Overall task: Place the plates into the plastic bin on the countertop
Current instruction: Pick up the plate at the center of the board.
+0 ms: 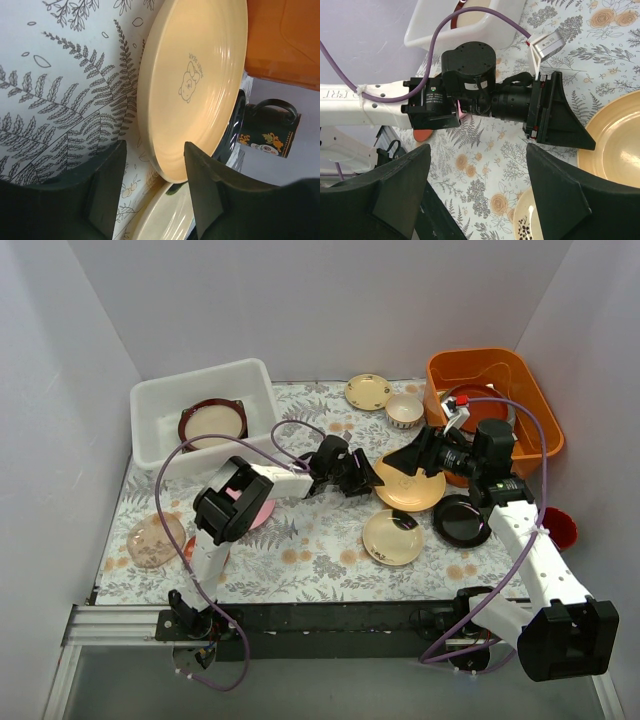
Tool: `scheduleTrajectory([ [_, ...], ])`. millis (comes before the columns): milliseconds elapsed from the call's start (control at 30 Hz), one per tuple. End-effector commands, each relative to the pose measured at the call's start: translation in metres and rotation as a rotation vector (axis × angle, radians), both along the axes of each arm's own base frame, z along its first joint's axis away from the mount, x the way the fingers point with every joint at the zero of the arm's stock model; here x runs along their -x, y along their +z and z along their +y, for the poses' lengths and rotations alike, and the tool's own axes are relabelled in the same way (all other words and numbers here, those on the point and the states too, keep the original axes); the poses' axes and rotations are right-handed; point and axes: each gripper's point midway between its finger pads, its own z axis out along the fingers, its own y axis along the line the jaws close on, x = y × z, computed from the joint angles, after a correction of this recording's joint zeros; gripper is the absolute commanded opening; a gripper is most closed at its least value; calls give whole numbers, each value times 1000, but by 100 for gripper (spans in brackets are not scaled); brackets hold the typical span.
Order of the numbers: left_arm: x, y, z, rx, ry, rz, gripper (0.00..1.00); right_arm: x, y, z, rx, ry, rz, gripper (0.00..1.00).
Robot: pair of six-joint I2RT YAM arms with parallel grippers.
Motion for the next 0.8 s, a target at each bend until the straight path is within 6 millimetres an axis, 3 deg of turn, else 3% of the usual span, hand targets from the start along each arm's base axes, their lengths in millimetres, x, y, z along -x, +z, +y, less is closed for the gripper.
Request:
scheduleTrajectory([
  [0,9,-46,16,-165,-1,54,48,4,9,-1,-4,13,-50,84],
  [267,10,-67,15,-199,-6,83,37,4,3,-2,-4,14,-38,84],
  [767,11,-74,21,-243,-9,97,17,7,-1,-1,-18,26,-22,84],
])
